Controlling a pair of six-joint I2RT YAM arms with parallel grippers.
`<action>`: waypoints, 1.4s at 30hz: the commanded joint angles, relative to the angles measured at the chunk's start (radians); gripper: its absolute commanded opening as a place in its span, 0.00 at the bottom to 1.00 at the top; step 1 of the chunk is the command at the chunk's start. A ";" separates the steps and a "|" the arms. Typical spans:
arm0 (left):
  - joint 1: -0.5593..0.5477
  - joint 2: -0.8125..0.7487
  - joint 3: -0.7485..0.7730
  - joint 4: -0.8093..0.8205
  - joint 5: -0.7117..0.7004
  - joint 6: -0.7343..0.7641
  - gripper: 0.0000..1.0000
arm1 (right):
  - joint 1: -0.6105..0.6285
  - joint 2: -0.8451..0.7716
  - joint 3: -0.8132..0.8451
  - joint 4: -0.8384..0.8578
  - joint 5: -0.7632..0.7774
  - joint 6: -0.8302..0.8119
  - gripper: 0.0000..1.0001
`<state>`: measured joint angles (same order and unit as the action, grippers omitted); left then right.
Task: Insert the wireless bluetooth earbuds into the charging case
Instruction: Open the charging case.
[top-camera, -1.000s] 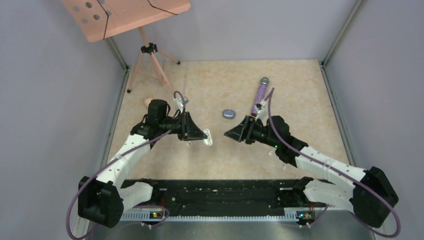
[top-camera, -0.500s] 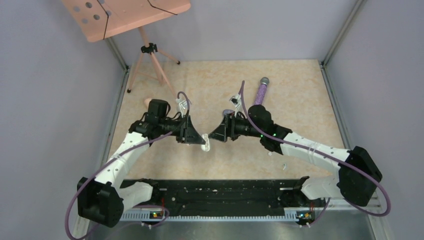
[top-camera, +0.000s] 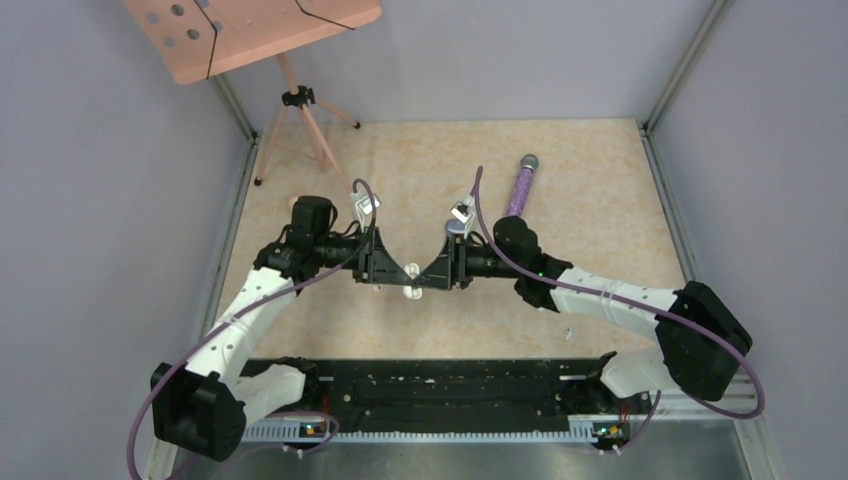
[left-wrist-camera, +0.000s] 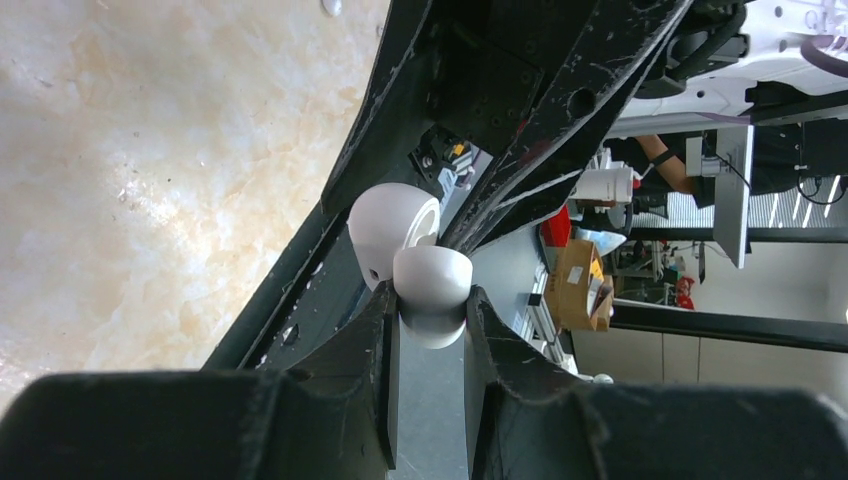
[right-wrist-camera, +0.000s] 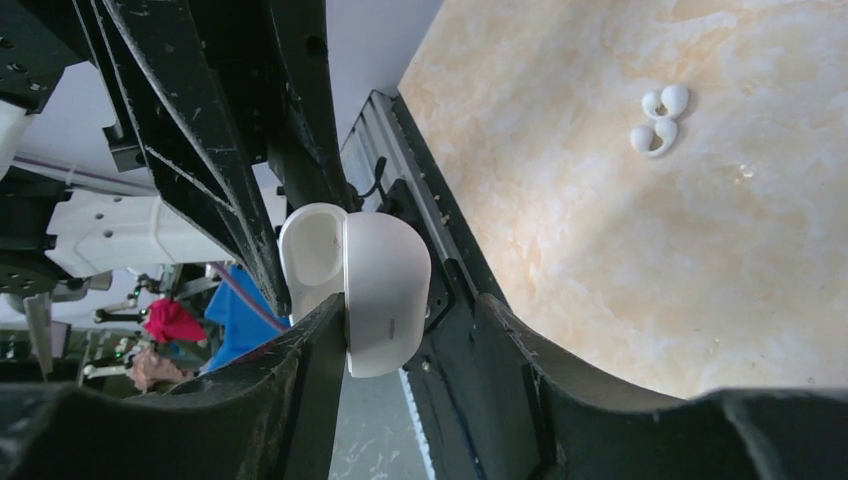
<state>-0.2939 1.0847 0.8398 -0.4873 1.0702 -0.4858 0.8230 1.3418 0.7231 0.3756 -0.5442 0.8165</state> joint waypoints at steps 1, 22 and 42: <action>0.003 -0.031 -0.001 0.085 0.049 -0.030 0.00 | 0.010 0.016 -0.011 0.131 -0.045 0.048 0.46; 0.003 -0.175 -0.080 0.176 -0.145 -0.185 0.95 | 0.009 -0.082 -0.044 0.048 0.127 0.109 0.00; 0.001 -0.226 -0.254 0.548 -0.128 -0.336 0.55 | 0.011 -0.049 -0.044 0.143 0.064 0.177 0.00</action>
<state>-0.2943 0.8806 0.6052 -0.0723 0.9367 -0.7822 0.8230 1.2942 0.6785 0.4507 -0.4648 0.9829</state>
